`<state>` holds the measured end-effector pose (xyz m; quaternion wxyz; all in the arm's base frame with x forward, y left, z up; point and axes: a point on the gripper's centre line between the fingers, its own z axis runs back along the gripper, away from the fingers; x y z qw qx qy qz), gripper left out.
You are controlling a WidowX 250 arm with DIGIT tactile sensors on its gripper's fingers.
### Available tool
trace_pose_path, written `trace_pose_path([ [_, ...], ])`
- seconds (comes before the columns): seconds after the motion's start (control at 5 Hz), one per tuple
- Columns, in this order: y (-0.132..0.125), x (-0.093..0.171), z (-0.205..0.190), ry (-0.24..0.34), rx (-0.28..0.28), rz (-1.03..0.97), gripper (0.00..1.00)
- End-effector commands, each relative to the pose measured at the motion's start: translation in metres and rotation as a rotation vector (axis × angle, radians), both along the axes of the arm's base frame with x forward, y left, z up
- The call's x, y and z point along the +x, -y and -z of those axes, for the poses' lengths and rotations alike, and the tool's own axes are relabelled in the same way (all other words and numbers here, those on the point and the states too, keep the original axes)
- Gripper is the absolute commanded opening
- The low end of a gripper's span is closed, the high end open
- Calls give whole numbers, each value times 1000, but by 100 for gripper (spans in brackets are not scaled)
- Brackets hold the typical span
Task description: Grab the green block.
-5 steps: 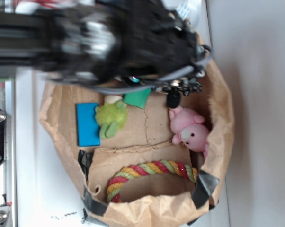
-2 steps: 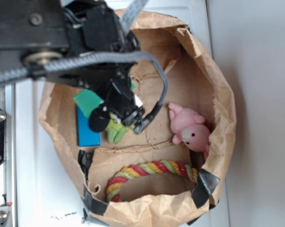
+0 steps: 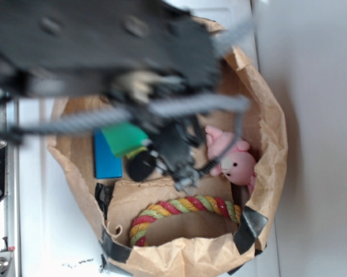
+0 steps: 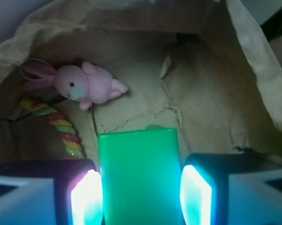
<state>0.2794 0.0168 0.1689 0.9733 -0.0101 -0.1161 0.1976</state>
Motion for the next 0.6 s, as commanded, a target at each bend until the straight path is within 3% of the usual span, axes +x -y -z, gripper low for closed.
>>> trace_pose_path([
  [0.0,6,-7,-28,19,62,93,0],
  [0.2,6,-7,-27,53,104,66,0],
  [0.4,11,-9,-27,135,154,13,0],
])
